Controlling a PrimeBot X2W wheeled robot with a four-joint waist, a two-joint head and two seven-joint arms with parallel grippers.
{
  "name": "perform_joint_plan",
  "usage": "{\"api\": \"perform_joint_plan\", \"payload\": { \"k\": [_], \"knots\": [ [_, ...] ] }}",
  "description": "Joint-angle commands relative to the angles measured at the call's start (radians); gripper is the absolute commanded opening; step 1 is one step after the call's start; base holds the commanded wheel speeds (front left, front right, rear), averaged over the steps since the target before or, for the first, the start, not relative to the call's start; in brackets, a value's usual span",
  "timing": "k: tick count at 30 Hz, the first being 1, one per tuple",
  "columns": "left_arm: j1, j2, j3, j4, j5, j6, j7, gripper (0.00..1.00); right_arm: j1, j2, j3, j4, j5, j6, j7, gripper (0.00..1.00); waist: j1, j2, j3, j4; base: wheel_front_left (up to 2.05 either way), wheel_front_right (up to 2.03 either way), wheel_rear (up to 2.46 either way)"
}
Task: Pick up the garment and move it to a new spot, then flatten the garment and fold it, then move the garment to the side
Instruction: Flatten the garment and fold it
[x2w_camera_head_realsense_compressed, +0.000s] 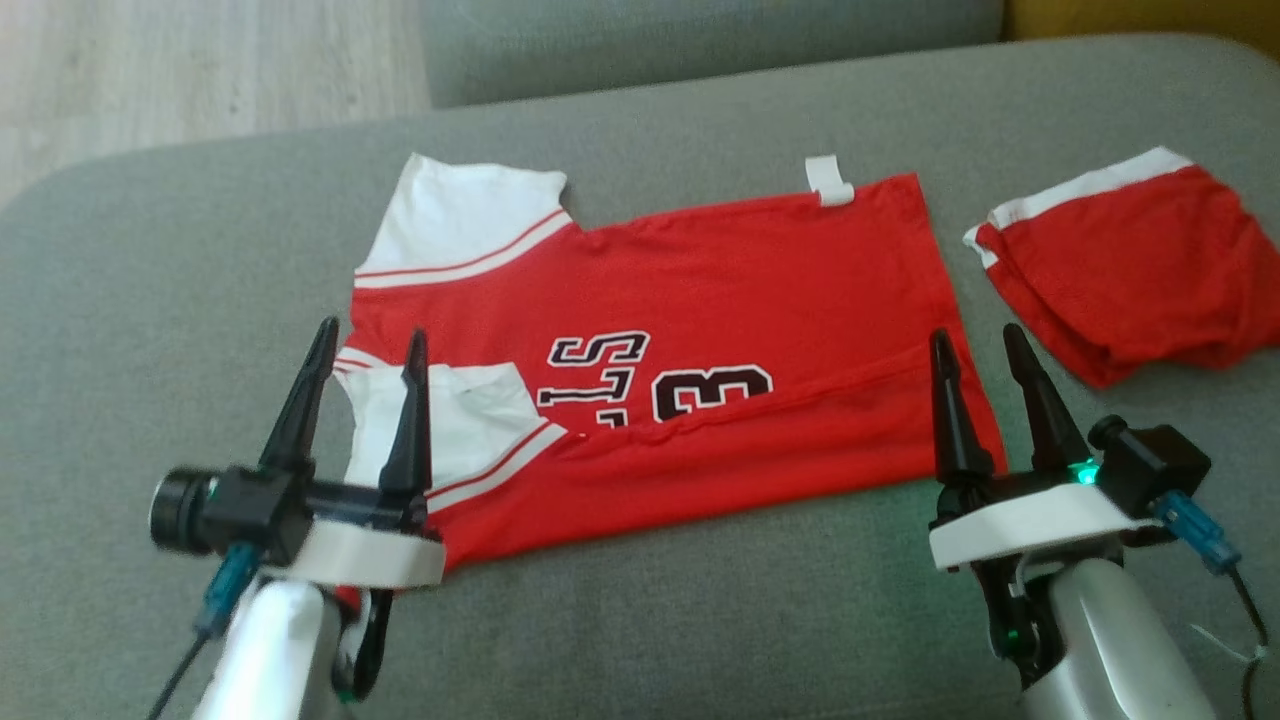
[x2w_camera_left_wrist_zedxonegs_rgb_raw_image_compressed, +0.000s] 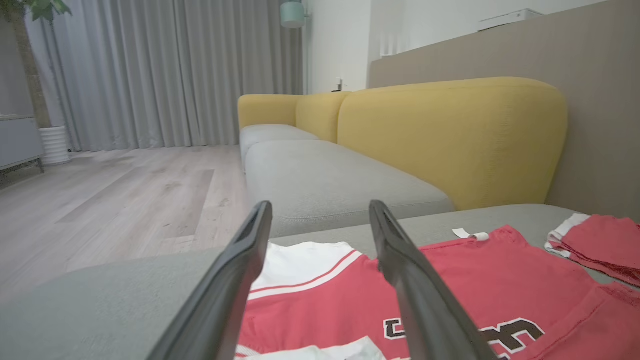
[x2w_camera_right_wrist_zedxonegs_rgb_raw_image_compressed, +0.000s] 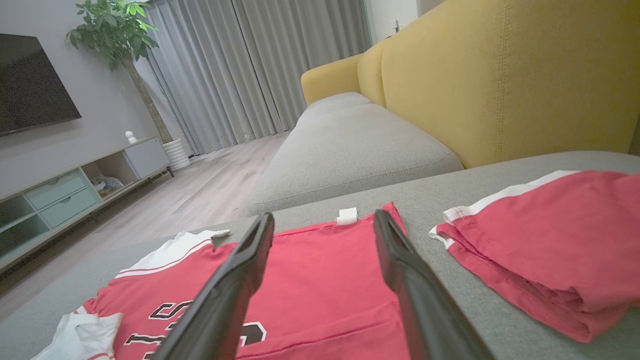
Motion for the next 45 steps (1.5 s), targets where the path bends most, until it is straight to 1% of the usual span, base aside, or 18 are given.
{"api": "perform_joint_plan", "payload": {
  "k": [1,4,6,11,13,16,18,19,20,23,27,30,36,39,40,41,42,45],
  "knots": [
    [-0.081,0.021,0.039,-0.019,0.017,-0.015,-0.005,1.00,-0.036,-0.002,0.026,-0.041,0.003,-0.001,-0.011,1.00,0.0000,0.0000,0.032,-0.006,0.00,0.00,0.00],
    [-0.166,0.052,0.022,0.029,0.036,-0.045,0.003,1.00,-0.059,-0.002,0.033,-0.060,0.007,-0.001,-0.011,1.00,0.0000,0.0000,0.088,-0.020,0.00,0.00,0.00],
    [-0.248,0.083,0.000,0.067,0.053,-0.066,0.036,1.00,-0.076,-0.002,0.037,-0.072,0.010,-0.001,-0.011,1.00,0.0000,0.0000,0.128,-0.029,0.00,0.00,0.00],
    [-0.480,0.171,-0.067,0.205,0.058,-0.101,0.188,1.00,-0.116,-0.002,0.058,-0.097,0.020,-0.001,-0.011,1.00,0.0000,0.0000,0.225,-0.058,0.00,0.00,0.00],
    [-0.568,0.201,-0.096,0.265,0.035,-0.106,0.249,1.00,-0.129,-0.002,0.062,-0.100,0.022,-0.001,-0.011,1.00,0.0000,0.0000,0.259,-0.071,0.00,0.00,0.00],
    [-0.672,0.251,-0.195,0.337,-0.051,-0.107,0.330,1.00,-0.147,-0.002,0.077,-0.114,0.031,-0.001,-0.011,1.00,0.0000,0.0000,0.298,-0.095,0.00,0.00,0.00],
    [-0.729,0.291,-0.257,0.373,-0.106,-0.107,0.383,1.00,-0.153,-0.002,0.081,-0.138,0.066,-0.001,-0.011,1.00,0.0000,0.0000,0.321,-0.108,0.00,0.00,0.00],
    [-0.757,0.307,-0.273,0.390,-0.132,-0.107,0.400,1.00,-0.155,-0.002,0.082,-0.151,0.079,-0.001,-0.011,1.00,0.0000,0.0000,0.333,-0.113,0.00,0.00,0.00],
    [-0.757,0.307,-0.273,0.390,-0.132,-0.107,0.400,1.00,-0.155,-0.002,0.082,-0.151,0.079,-0.001,-0.011,1.00,0.0000,0.0000,0.333,-0.113,0.00,0.00,0.00],
    [-0.826,0.349,-0.314,0.447,-0.171,-0.107,0.434,1.00,-0.161,-0.002,0.093,-0.186,0.106,-0.001,-0.011,1.00,0.0000,0.0000,0.366,-0.130,0.00,0.00,0.00],
    [-0.895,0.368,-0.326,0.529,-0.230,-0.108,0.451,1.00,-0.167,-0.002,0.095,-0.219,0.145,-0.001,-0.011,1.00,0.0000,0.0000,0.405,-0.149,0.00,0.00,0.00],
    [-0.937,0.370,-0.340,0.590,-0.252,-0.108,0.465,1.00,-0.171,-0.002,0.091,-0.229,0.146,-0.001,-0.011,1.00,0.0000,0.0000,0.426,-0.156,0.00,0.00,0.00],
    [-0.989,0.378,-0.392,0.668,-0.297,-0.108,0.486,1.00,-0.172,-0.002,0.093,-0.236,0.168,-0.001,-0.011,1.00,0.0000,0.0000,0.452,-0.174,0.00,0.00,0.00],
    [-0.997,0.376,-0.411,0.693,-0.339,-0.108,0.505,1.00,-0.167,-0.002,0.099,-0.245,0.173,-0.001,-0.011,1.00,0.0000,0.0000,0.458,-0.181,0.00,0.00,0.00],
    [-0.996,0.373,-0.422,0.699,-0.358,-0.108,0.523,0.94,-0.164,-0.002,0.100,-0.247,0.172,-0.001,-0.011,1.00,0.0000,0.0000,0.459,-0.182,0.00,0.00,0.00],
    [-0.996,0.371,-0.434,0.699,-0.377,-0.108,0.538,0.08,-0.160,-0.002,0.099,-0.246,0.169,-0.001,-0.011,1.00,0.0000,0.0000,0.459,-0.183,0.00,0.00,0.00],
    [-0.996,0.372,-0.445,0.695,-0.394,-0.108,0.546,0.00,-0.157,-0.002,0.098,-0.246,0.165,-0.001,-0.011,1.00,0.0000,0.0000,0.460,-0.183,0.00,0.00,0.00],
    [-0.995,0.377,-0.478,0.676,-0.430,-0.108,0.526,0.00,-0.152,-0.002,0.089,-0.241,0.153,-0.001,-0.011,1.00,0.0000,0.0000,0.451,-0.177,0.00,0.00,0.00]
  ]
}}
